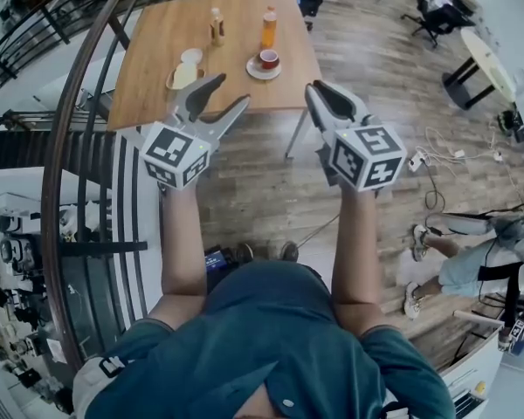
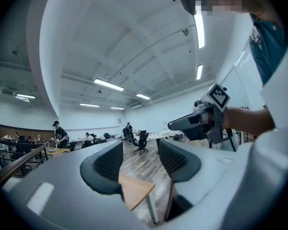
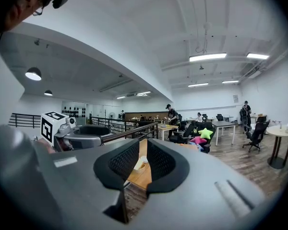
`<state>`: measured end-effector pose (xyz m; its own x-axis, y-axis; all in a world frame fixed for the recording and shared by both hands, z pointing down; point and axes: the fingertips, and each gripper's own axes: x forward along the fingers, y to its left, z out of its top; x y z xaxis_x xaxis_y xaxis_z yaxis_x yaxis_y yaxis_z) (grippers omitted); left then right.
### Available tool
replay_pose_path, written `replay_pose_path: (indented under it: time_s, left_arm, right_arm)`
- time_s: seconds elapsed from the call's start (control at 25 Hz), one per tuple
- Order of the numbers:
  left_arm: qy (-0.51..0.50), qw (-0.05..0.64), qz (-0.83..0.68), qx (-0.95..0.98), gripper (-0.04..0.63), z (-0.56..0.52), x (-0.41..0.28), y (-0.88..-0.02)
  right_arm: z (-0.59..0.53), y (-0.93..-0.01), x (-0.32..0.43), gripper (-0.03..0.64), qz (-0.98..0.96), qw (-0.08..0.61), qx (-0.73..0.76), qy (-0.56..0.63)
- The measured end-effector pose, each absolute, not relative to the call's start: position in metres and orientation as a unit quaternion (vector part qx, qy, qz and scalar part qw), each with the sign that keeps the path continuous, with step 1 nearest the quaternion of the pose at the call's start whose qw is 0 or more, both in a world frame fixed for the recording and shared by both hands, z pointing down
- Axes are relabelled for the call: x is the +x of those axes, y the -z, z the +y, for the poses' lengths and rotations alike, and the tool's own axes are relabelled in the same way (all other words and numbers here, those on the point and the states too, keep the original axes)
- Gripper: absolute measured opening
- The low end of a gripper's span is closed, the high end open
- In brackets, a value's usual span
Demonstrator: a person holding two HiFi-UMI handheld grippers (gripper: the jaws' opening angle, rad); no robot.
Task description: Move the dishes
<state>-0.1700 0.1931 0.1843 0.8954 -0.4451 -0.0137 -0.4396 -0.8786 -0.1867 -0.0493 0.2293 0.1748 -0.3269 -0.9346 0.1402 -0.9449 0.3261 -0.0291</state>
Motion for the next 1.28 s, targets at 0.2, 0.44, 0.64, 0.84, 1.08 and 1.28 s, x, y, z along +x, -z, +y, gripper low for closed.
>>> replay_pose_path:
  time_s: [0.2,0.44,0.64,0.84,1.08,1.28]
  left_arm:
    - [0.013,0.089,0.223,-0.971,0.236,0.187,-0.177,-0.189]
    - [0.009,0.085,0.212,-0.973,0.236,0.176,-0.189,-0.197]
    - [0.000,0.079,0.206,-0.975,0.236,0.164,-0.196,-0.197]
    - [0.000,0.075,0.203,-0.976,0.236,0.155,-0.200,-0.197]
    - [0.005,0.076,0.223,-0.972,0.236,0.136,-0.213,-0.192]
    - [0.015,0.081,0.248,-0.965,0.236,0.116,-0.224,-0.196]
  right_arm:
    - [0.225,-0.179,-0.056,0.046,-0.810,0.051,0.582,-0.056]
    - [0.217,-0.183,-0.070,0.047,-0.804,0.044,0.589,-0.061]
    - [0.209,-0.181,-0.082,0.097,-0.807,0.038,0.585,-0.066]
    - [0.197,-0.178,-0.091,0.117,-0.812,0.037,0.579,-0.065]
    - [0.172,-0.170,-0.098,0.117,-0.823,0.023,0.563,-0.068]
    - [0.145,-0.174,-0.102,0.117,-0.836,0.013,0.545,-0.071]
